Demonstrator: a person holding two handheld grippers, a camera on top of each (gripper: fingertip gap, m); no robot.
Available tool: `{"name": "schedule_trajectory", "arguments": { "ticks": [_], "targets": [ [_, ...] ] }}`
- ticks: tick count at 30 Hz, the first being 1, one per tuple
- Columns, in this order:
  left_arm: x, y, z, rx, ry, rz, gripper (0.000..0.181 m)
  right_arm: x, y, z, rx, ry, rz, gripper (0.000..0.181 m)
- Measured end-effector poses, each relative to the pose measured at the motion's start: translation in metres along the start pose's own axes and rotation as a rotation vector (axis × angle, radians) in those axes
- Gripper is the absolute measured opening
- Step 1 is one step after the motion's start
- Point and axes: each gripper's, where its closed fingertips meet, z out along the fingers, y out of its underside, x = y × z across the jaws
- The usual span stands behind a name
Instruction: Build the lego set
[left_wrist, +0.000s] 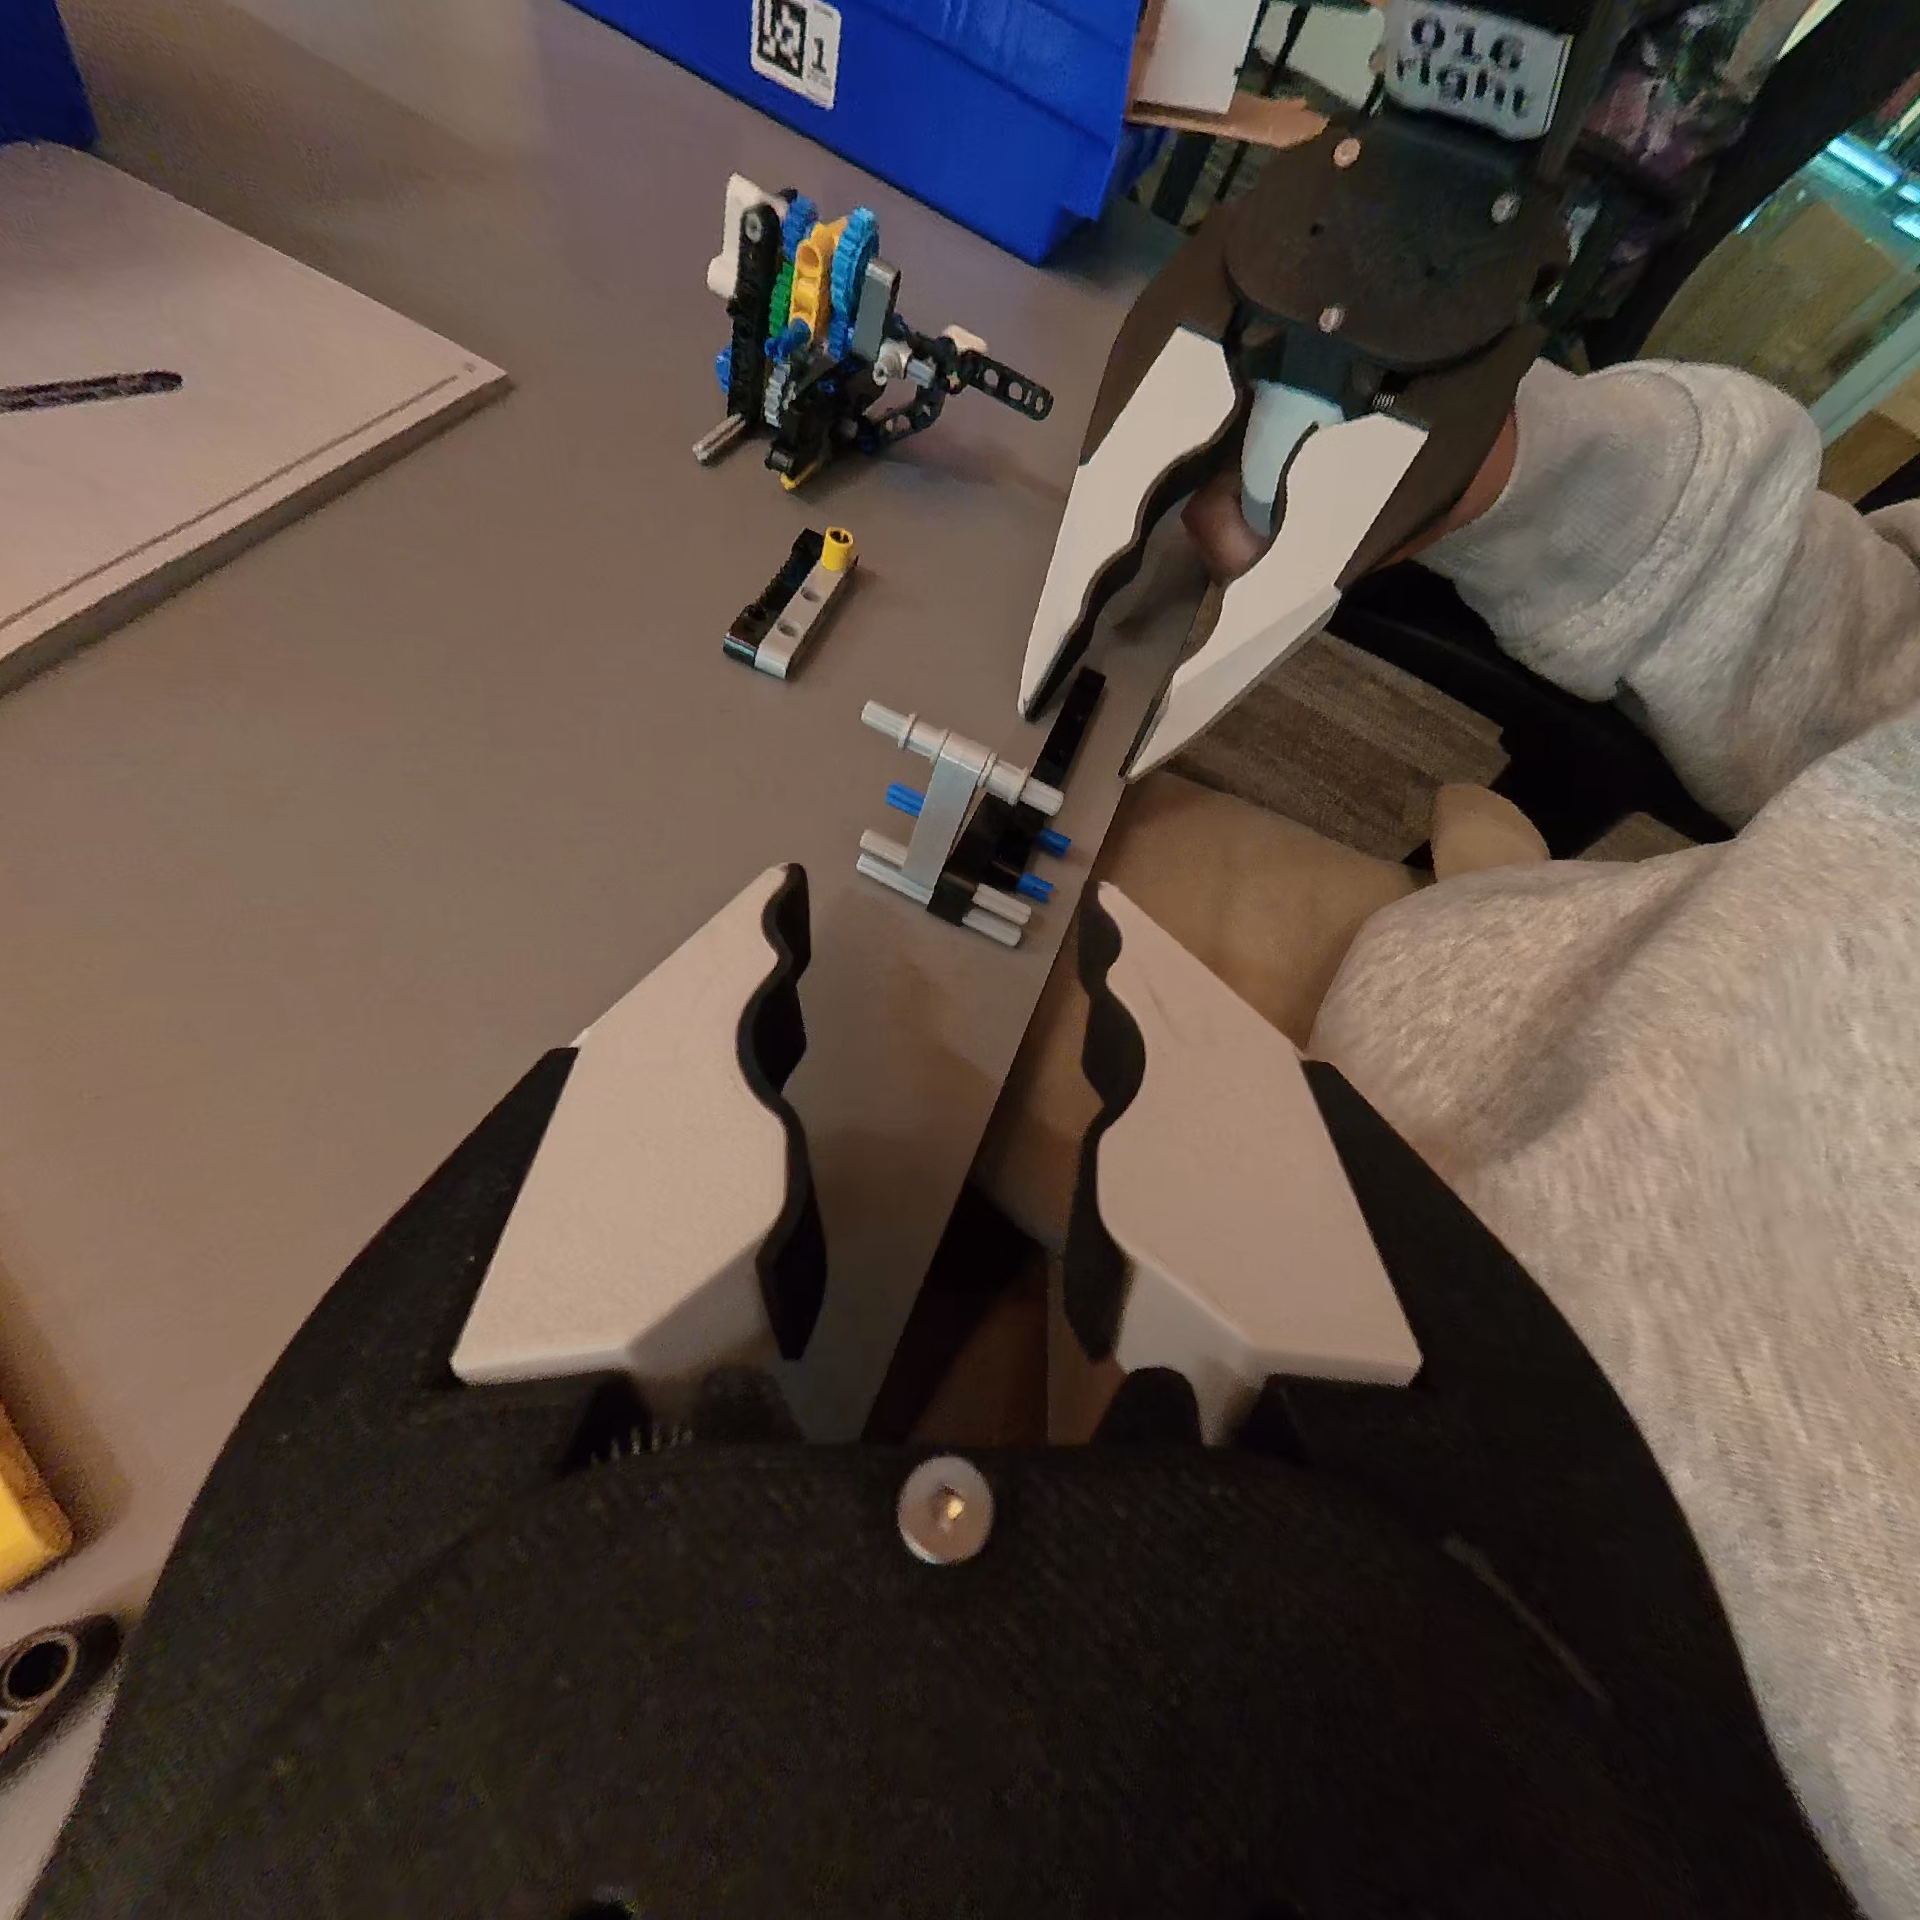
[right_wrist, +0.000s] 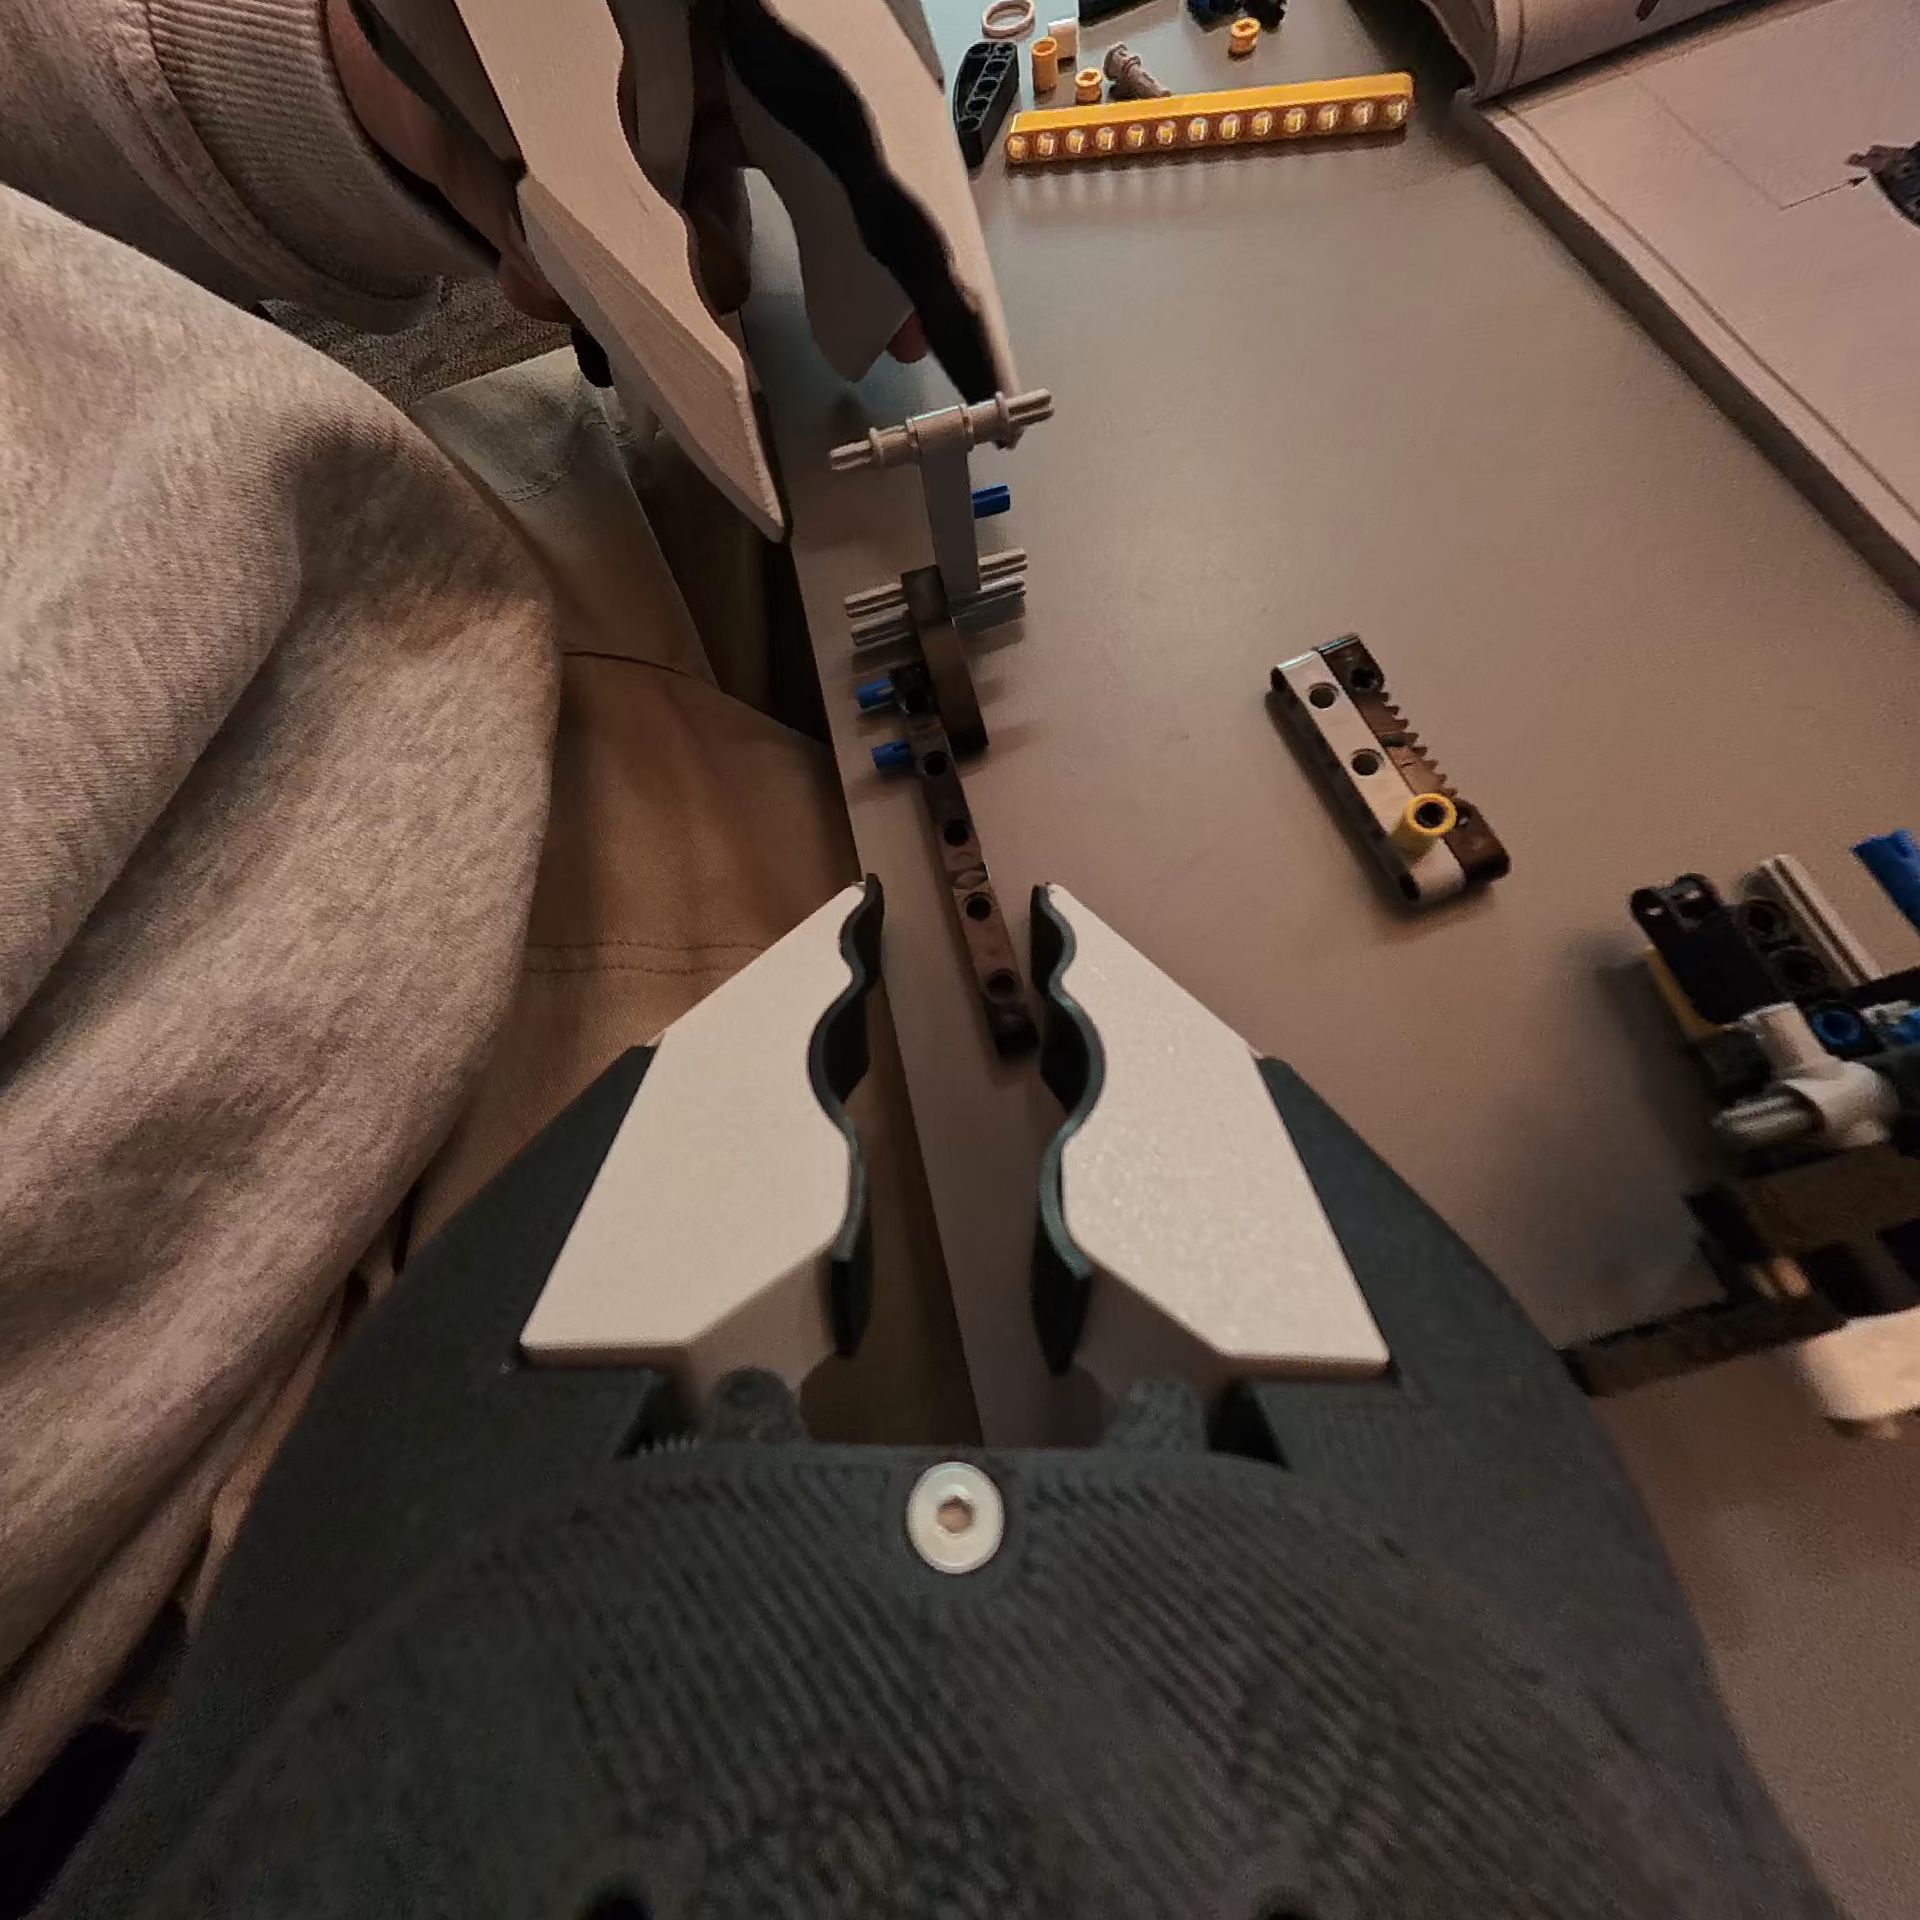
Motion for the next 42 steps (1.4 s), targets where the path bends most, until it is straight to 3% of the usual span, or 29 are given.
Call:
{"name": "schedule_trajectory", "arguments": {
  "ticks": [5, 10, 17, 23, 42],
  "targets": [
    [0.006, -0.021, 0.008, 0.058, 0.094, -0.082, 0.058, -0.001, -0.003, 0.003, 0.006, 0.005, -0.005, 0.027],
    [0.005, -0.024, 0.014, 0.039, 0.159, -0.216, 0.054, -0.003, -0.006, 0.007, 0.007, 0.012, -0.016, 0.026],
    [0.002, -0.024, 0.014, 0.026, 0.166, -0.25, 0.024, -0.004, -0.007, 0.01, 0.004, 0.025, -0.028, 0.018],
    [-0.003, -0.027, 0.014, 0.045, 0.145, -0.275, 0.015, -0.007, -0.007, 0.012, 0.0, 0.024, -0.039, 0.01],
    [-0.009, -0.033, 0.015, 0.092, 0.094, -0.382, 0.012, -0.023, -0.025, 0.019, 0.027, 0.078, -0.198, 0.008]
  ]
}}
